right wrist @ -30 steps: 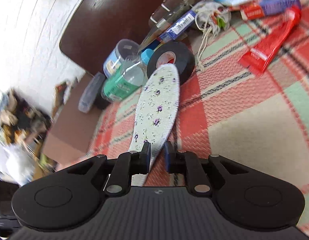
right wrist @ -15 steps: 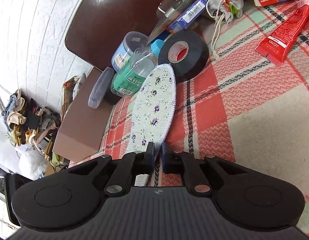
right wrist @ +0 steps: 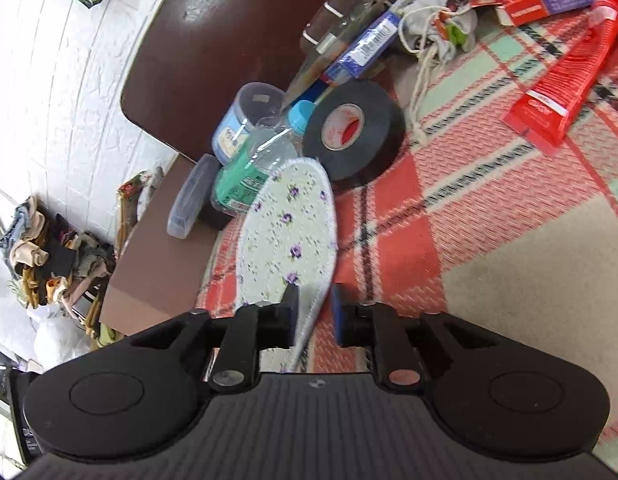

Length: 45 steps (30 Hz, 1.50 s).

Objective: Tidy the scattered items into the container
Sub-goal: 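Lift both insoles off the bed with both grippers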

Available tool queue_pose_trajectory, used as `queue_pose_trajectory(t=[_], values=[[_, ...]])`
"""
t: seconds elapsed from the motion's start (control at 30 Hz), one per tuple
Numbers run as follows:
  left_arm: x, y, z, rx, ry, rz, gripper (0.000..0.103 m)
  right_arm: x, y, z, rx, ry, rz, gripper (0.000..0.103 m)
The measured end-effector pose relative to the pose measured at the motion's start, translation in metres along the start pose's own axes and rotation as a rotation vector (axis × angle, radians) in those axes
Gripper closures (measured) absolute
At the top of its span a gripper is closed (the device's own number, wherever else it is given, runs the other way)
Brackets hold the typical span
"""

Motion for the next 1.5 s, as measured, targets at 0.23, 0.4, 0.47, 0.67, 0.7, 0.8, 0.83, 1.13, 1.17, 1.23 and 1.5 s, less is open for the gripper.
queue_pose_trajectory(t=[0.23, 0.4, 0.47, 0.67, 0.7, 0.8, 0.83, 1.13, 1.17, 1.23, 1.5], values=[[0.02, 0.005, -0.009, 0.0, -0.028, 0.03, 0.103, -0.006, 0.018, -0.003, 0.067, 0.007, -0.039, 0.032], [0.04, -0.006, -0.01, -0.124, -0.083, -0.055, 0.103, -0.012, 0.034, -0.005, 0.11, 0.025, -0.019, 0.017], [0.047, -0.01, -0.008, -0.16, -0.092, -0.067, 0.103, -0.017, 0.042, -0.003, 0.115, 0.048, -0.041, 0.017], [0.05, -0.019, 0.005, -0.277, -0.099, -0.138, 0.103, -0.036, 0.065, 0.008, 0.08, 0.116, -0.111, 0.014], [0.048, -0.02, 0.008, -0.29, -0.093, -0.144, 0.103, -0.038, 0.069, 0.01, 0.084, 0.125, -0.11, 0.013], [0.046, -0.021, 0.014, -0.312, -0.083, -0.152, 0.103, -0.043, 0.081, 0.015, 0.114, 0.15, -0.096, 0.011], [0.046, -0.02, 0.016, -0.312, -0.083, -0.151, 0.103, -0.044, 0.083, 0.017, 0.117, 0.158, -0.088, 0.011], [0.054, -0.019, 0.023, -0.313, -0.105, -0.15, 0.103, -0.036, 0.098, 0.021, 0.174, 0.188, -0.09, 0.054], [0.057, -0.019, 0.023, -0.312, -0.109, -0.146, 0.103, -0.035, 0.104, 0.021, 0.191, 0.186, -0.092, 0.059], [0.063, -0.02, 0.025, -0.316, -0.123, -0.142, 0.103, -0.034, 0.115, 0.021, 0.226, 0.183, -0.095, 0.065], [0.091, -0.02, 0.025, -0.33, -0.196, -0.152, 0.103, -0.033, 0.161, 0.019, 0.363, 0.175, -0.101, 0.078]])
Point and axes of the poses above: each gripper's, at about its wrist camera, not at the fingertips, and x roughly against the way its jaws point, y to its left, z to its underside, the point moved 2 cm from there along -x, roughly the way its jaws point, and after that the axes turned 10 degrees about x, right-handed, at the moved point
